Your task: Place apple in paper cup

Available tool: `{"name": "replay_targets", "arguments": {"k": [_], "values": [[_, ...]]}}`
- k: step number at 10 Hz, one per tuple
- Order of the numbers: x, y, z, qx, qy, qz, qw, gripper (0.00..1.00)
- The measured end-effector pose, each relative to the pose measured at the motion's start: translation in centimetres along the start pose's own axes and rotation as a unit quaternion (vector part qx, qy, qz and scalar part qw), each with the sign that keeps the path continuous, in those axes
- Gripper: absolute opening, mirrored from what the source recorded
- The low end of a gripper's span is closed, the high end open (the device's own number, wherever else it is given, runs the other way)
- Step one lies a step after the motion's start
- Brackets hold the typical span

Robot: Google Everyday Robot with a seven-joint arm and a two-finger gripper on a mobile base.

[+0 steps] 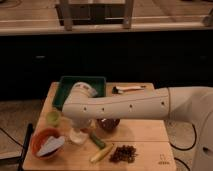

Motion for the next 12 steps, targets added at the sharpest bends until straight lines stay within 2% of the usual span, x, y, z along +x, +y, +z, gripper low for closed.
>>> {"name": "replay_targets", "arguments": {"k": [12], "values": [[-2.1,-0.8,0.5,0.008,-0.032,-0.016,0.9993,0.00]]}}
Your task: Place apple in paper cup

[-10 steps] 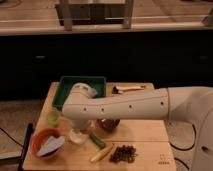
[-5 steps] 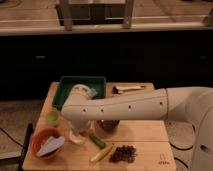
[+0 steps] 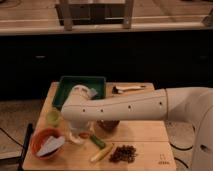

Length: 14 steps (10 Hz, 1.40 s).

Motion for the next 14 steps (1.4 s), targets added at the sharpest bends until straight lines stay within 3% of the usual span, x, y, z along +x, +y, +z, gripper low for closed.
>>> {"name": "replay_targets", "arguments": {"k": [14], "values": [[-0.61,-0.47,0.37,0.006,-0.021,0.001,0.9998,0.00]]}}
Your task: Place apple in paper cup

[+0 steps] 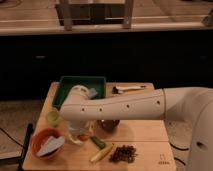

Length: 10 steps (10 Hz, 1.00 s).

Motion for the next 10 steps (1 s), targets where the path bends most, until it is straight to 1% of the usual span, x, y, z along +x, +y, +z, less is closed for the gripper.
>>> {"name": "replay_targets", "arguments": {"k": [10], "values": [[0.06,0.38,0.10,0.007,-0.010,0.012,0.9999,0.00]]}}
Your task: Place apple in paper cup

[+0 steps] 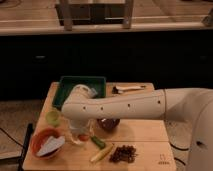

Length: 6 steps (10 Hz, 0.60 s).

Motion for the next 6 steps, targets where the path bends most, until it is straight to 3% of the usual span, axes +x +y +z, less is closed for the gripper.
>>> {"name": "replay_targets", "arguments": {"k": [6], "values": [[-0.08,0.12,0.06,0.004,-0.008,0.006,0.9999,0.00]]}}
